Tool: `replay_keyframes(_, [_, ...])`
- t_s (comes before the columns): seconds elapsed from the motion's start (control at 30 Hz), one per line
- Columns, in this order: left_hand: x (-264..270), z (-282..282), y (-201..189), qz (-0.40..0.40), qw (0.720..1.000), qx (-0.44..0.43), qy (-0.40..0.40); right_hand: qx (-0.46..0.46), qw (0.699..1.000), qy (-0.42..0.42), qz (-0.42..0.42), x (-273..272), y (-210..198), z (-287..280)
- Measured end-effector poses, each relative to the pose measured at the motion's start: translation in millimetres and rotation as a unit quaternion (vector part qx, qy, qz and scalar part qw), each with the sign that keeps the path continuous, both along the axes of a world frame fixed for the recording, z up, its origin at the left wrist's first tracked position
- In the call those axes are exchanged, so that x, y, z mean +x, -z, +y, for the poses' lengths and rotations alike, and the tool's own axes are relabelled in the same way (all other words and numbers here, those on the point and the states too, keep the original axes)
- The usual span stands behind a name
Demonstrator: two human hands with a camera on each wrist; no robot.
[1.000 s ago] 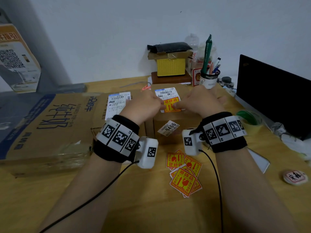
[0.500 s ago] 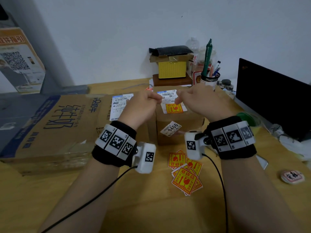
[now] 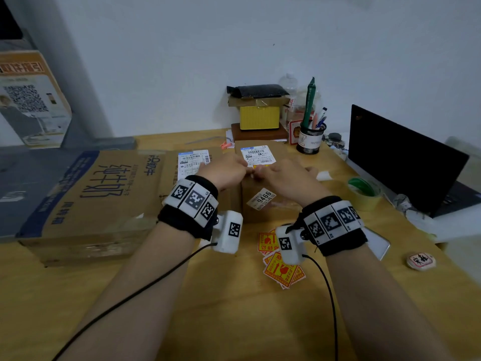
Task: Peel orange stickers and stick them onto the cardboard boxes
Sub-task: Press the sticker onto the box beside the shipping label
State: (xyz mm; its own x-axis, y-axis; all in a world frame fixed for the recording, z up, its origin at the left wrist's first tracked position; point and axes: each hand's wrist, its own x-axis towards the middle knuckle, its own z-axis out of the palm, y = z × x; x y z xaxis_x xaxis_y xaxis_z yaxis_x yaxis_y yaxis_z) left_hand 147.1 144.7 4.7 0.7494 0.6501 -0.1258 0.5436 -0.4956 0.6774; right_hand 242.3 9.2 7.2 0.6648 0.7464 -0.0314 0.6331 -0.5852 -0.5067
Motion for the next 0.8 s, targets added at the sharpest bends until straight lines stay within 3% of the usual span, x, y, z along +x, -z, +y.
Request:
replay_keyframes(0.23, [-4,-7,-4,0.011,0.999,0.042,-0.001,-0.021,1.000,0.024,-0.002,-1,-1,11])
replay_keyframes(0.43, [-3,-6,-10,0.034,0.999,0.032,0.019,-0.050,0.998,-0.010,-0.030,-1,-7,18])
replay_keyframes(0.8, [2,-11,-16,0.049,0.997,0.058,0.019,-0.072,0.995,0.009,-0.070,-1,4,-3])
